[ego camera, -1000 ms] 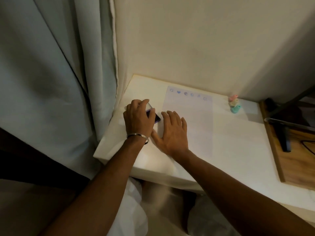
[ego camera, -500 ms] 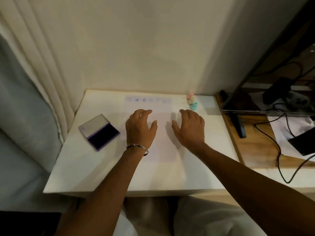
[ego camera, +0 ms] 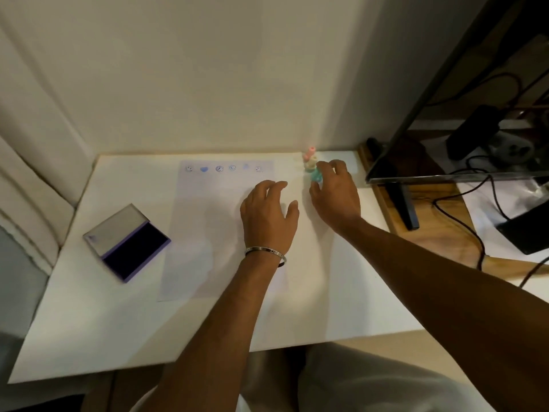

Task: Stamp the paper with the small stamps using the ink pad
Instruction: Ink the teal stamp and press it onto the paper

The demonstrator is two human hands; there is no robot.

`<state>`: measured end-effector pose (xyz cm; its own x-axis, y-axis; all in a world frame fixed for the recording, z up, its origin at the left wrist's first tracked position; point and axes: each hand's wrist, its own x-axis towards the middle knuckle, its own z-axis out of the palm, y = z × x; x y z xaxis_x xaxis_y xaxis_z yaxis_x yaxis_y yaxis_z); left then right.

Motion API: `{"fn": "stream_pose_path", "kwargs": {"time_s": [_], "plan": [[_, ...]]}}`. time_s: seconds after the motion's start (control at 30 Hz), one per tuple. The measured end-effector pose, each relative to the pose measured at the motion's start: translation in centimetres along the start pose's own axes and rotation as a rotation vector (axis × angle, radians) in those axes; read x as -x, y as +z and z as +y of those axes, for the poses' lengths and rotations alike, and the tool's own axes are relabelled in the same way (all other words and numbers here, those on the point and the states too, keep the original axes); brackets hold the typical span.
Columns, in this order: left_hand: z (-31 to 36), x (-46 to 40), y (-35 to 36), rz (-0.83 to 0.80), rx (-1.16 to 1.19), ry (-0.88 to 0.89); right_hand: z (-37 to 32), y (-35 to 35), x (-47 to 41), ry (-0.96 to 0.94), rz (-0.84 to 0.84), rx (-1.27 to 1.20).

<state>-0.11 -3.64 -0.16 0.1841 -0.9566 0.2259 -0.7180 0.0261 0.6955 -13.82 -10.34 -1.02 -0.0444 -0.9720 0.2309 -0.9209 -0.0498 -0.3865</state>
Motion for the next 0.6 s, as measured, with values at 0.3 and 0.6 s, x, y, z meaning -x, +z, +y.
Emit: {"fn": "stream_pose_path", "kwargs": {"time_s": [0.3, 0.6], "plan": [[0.3, 0.0, 0.2, 0.018, 0.039, -0.018, 0.4, 0.3, -0.5, -0.018, 0.017, -0.047], [-0.8, 1.0, -1.8, 0.032, -0.007, -0.048, -4.1, -1.8, 3.2, -0.033, -0.049, -0.282]]}}
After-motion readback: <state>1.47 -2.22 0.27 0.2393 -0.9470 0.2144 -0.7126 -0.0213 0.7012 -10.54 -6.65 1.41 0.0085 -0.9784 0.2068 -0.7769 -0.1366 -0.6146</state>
